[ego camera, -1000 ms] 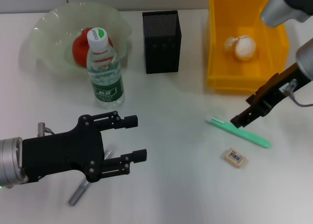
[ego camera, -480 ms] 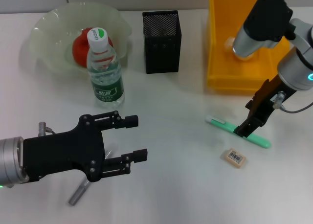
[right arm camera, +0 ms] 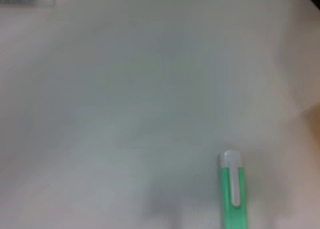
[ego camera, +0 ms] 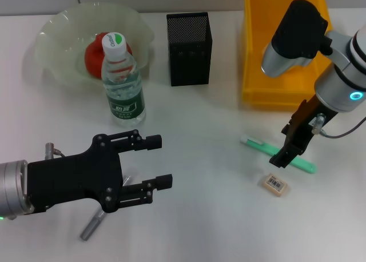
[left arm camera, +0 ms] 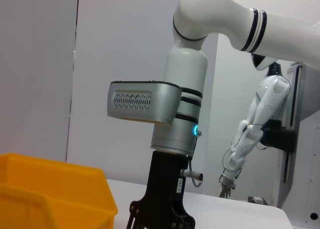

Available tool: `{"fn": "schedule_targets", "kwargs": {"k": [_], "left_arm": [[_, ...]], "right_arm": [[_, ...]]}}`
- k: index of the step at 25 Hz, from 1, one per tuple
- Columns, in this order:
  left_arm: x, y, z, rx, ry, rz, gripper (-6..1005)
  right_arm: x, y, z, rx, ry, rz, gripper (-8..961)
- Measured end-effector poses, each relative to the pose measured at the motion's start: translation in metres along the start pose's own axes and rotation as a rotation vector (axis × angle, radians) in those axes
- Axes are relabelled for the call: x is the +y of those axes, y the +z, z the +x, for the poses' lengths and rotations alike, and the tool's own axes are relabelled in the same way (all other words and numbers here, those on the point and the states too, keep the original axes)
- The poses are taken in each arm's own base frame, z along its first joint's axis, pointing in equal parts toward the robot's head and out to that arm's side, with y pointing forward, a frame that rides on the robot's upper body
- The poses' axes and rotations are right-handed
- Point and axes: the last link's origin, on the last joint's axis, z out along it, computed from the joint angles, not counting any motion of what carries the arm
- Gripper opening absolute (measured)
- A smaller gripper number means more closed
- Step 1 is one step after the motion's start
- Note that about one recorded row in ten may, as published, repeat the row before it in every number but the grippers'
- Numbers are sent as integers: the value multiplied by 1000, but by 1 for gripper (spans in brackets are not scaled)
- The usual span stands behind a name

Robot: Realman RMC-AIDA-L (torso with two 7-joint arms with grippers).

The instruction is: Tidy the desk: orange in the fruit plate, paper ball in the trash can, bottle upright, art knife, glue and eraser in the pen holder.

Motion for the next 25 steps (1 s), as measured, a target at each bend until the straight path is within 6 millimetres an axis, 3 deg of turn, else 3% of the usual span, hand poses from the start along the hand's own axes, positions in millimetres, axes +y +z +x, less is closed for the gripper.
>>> {"fn": "schedule_targets", "kwargs": {"k": [19,25], "left_arm": [[-1,0,0,1,1,4,683],[-1,-1,0,1,2,7,681]], "right_arm": [[3,11,-3,8,-24,-1,786],[3,11,-3,7,-24,1,735]]}}
